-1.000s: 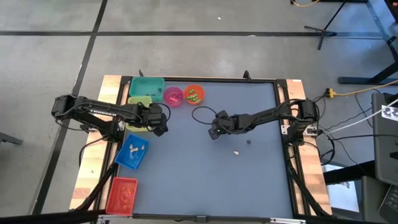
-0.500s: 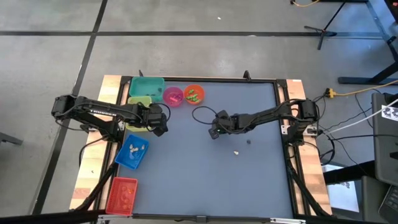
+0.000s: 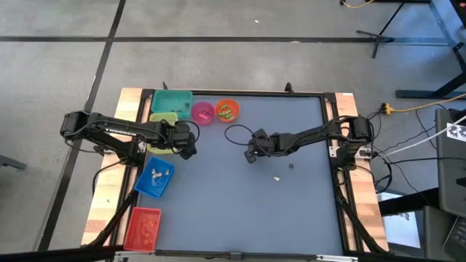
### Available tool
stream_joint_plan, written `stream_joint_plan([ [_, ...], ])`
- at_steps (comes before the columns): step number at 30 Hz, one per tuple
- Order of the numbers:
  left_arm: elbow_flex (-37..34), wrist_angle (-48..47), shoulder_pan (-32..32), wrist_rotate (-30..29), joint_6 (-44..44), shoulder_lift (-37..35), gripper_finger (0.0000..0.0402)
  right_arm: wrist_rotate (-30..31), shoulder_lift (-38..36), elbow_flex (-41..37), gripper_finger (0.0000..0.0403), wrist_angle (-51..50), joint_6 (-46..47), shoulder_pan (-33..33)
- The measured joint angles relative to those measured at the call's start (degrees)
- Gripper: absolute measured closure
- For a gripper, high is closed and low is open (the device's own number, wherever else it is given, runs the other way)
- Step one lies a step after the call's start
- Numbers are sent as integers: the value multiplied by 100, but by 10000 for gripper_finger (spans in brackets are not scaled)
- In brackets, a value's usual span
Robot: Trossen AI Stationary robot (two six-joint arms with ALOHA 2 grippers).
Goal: Sort Halloween decoration
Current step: Put the white bone toy into the yellow bin
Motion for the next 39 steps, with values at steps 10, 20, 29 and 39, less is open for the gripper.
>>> stream_joint_plan([
  [10, 0, 20, 0, 1, -2, 0, 303, -138, -108, 51, 370, -69, -603, -2],
  [20, 0, 382, 0, 2, 29, 0, 303, -826, -205, 572, 370, -41, -1338, 4],
  [29, 0, 895, 0, 34, 44, 0, 303, -1642, -216, 992, 370, 46, -2146, 4],
  [39, 0, 2516, -2, 1431, 38, 0, 303, -1707, -216, 1032, 370, 1066, -3358, 2],
])
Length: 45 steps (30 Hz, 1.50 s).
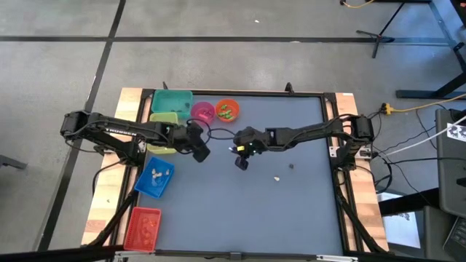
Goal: Sort Halloween decoration
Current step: Put the white bone toy into the yellow bin
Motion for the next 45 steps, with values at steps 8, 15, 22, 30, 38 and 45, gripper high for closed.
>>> stream_joint_plan([
  [8, 0, 1735, 0, 843, -199, 0, 303, 2, -9, 2, 370, 612, -647, 2],
  [15, 0, 2013, 2, 858, -496, 0, 303, 4, -9, 4, 370, 1336, -1034, 2],
  [22, 0, 2008, 2, 858, -516, 0, 303, 2, -9, 7, 370, 1649, -1217, 2],
  [30, 0, 2005, 4, 858, -514, -1, 303, -165, -9, 7, 370, 1681, -1333, 2],
  [38, 2, 2015, 7, 858, -505, -4, 303, -300, -17, 7, 370, 1955, -1451, 4],
  [45, 2, 2098, 7, 985, -453, -4, 303, -300, -17, 7, 370, 1961, -1451, 4],
])
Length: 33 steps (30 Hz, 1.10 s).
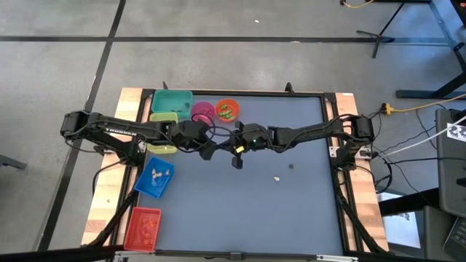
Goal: Sort Halloween decoration
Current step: Put the white bone toy into the yellow bin
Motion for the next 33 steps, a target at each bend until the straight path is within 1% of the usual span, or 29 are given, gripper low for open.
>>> stream_joint_plan([
  [5, 0, 0, 0, 3, 1, 0, 311, 0, 0, 0, 370, -1, 0, 0],
  [14, 0, 13, 0, 21, 3, 0, 356, 4, 0, 0, 370, -2, 0, 0],
  [21, 0, 11, 0, -1, 5, 0, 381, 4, 2, 0, 370, -11, 1, 0],
  [33, 0, 9, 0, -23, 5, 0, 387, 7, 2, 0, 370, -15, 2, 0],
])
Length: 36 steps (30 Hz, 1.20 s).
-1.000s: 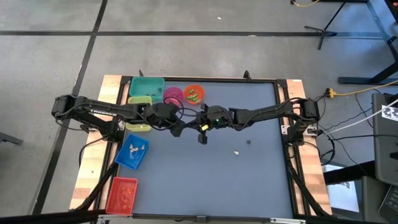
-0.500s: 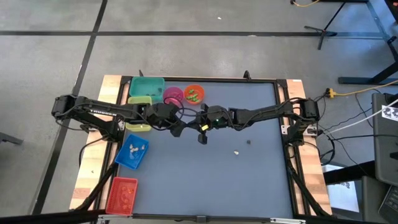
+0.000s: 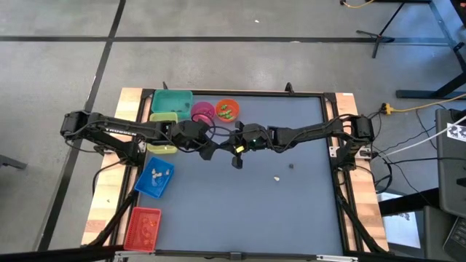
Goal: Sort Halloween decoration
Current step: Put the white bone toy into the yellow bin
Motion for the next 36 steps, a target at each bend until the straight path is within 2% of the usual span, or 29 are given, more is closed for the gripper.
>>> stream_joint_plan([
  [19, 0, 0, 0, -26, 0, 4, 388, -2, 0, 0, 368, -20, 155, 0],
  [22, 0, 1, 0, -25, 1, 4, 388, -2, 2, 0, 352, -20, 155, 0],
  [30, 0, 1, -4, -22, 2, 4, 389, 2, 4, 0, 278, -22, 155, -2],
  [36, 0, -8, -1, -30, 74, 4, 389, -2, 4, 0, 255, -107, 155, -2],
])
